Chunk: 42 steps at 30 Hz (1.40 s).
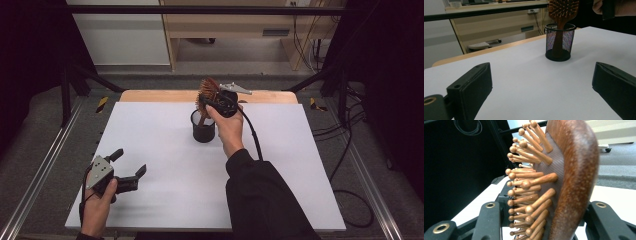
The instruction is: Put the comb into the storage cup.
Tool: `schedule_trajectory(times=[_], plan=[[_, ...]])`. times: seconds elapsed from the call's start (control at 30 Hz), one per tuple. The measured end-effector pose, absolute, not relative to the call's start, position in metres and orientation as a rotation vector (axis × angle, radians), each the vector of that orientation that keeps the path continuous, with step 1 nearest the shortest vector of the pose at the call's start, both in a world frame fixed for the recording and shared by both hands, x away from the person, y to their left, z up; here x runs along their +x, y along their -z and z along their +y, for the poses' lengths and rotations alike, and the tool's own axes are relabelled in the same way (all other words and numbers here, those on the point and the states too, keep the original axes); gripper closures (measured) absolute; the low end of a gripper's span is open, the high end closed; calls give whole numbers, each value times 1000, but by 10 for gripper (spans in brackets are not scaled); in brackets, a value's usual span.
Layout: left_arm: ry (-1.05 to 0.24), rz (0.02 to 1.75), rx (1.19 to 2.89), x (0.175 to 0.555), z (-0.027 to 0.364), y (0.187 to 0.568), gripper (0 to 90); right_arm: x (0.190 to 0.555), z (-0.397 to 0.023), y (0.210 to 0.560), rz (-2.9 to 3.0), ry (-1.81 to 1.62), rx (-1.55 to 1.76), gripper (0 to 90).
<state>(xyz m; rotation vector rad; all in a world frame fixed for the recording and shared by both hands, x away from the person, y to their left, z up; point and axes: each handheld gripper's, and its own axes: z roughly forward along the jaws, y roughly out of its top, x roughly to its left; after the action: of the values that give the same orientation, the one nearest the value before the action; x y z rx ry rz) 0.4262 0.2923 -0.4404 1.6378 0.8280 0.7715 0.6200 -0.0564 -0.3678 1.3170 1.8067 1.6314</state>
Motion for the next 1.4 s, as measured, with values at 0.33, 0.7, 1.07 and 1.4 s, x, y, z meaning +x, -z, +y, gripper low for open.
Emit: schedule_trajectory(times=[0.33,0.7,1.07,1.4], plan=[[-771,827,1638,426,293,440,30,620,-55,369,1789,-1643,1316,497],[-765,823,1644,426,291,441,30,621,-59,369,1815,-1608,1298,471],[-761,821,1651,426,290,441,30,628,-65,372,1820,-1591,1322,451],[-755,819,1659,427,289,442,30,638,-73,378,1800,-1603,1373,439]])
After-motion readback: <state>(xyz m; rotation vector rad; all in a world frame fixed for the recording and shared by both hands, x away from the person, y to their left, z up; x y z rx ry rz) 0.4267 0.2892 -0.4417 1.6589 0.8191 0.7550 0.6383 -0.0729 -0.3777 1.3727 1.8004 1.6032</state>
